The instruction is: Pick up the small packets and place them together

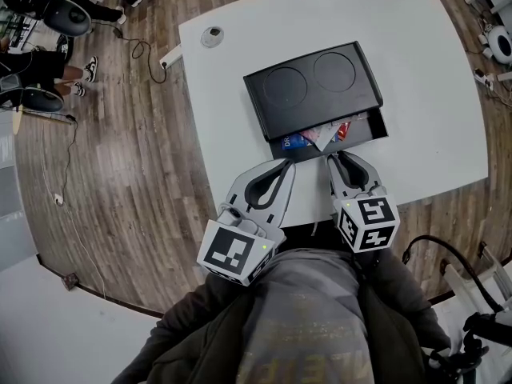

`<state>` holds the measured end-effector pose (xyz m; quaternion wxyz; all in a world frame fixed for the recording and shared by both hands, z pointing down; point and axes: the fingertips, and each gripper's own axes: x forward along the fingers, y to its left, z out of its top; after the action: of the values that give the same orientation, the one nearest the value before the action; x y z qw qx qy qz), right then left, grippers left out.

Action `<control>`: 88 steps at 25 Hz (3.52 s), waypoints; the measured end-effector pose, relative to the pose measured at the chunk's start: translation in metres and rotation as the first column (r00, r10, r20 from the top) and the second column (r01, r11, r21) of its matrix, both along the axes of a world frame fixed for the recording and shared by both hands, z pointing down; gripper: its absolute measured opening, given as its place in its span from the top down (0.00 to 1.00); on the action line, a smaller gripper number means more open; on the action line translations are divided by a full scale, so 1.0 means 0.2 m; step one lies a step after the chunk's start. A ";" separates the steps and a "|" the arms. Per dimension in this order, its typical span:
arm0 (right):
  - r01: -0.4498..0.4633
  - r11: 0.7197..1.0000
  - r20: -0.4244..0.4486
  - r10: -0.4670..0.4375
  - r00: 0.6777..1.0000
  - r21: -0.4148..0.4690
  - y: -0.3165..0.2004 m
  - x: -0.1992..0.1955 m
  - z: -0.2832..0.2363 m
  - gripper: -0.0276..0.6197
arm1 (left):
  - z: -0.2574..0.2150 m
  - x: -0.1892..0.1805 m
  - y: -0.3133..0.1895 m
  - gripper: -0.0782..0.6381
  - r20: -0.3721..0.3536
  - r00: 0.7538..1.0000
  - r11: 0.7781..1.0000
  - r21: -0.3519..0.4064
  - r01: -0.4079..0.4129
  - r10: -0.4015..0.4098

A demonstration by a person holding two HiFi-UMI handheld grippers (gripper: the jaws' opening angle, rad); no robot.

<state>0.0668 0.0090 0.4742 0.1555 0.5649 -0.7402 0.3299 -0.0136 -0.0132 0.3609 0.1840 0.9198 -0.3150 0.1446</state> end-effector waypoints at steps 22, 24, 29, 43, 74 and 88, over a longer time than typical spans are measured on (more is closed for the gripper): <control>-0.027 1.000 -0.002 0.027 1.000 0.015 0.04 -0.01 -0.02 0.84 | -0.05 0.03 0.05 0.89 -0.019 0.999 0.999 0.014 -0.050 0.050; -0.026 0.999 -0.004 0.026 1.000 0.019 0.04 -0.01 -0.02 0.84 | -0.05 0.03 0.05 0.89 -0.018 0.999 0.999 0.012 -0.048 0.048; -0.010 1.000 -0.013 0.011 1.000 0.022 0.05 0.00 -0.02 0.84 | -0.04 0.06 0.07 0.89 -0.014 0.999 0.999 0.003 -0.047 0.047; -0.009 1.000 -0.008 0.009 1.000 0.019 0.21 0.00 0.00 0.84 | -0.01 0.15 0.19 0.89 -0.007 0.997 0.997 -0.004 -0.082 0.082; 0.014 1.000 0.007 -0.014 1.000 0.027 0.33 -0.02 -0.01 0.84 | -0.04 0.13 0.31 0.89 0.004 0.997 0.997 0.007 -0.074 0.074; 0.022 1.000 0.000 -0.022 1.000 0.005 0.33 -0.02 0.00 0.84 | -0.06 0.12 0.31 0.89 -0.005 0.998 0.998 0.005 -0.067 0.067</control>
<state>0.0624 0.0752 0.4738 0.1579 0.5570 -0.7471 0.3265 0.0109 0.0494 0.3489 0.1775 0.9306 -0.2839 0.1476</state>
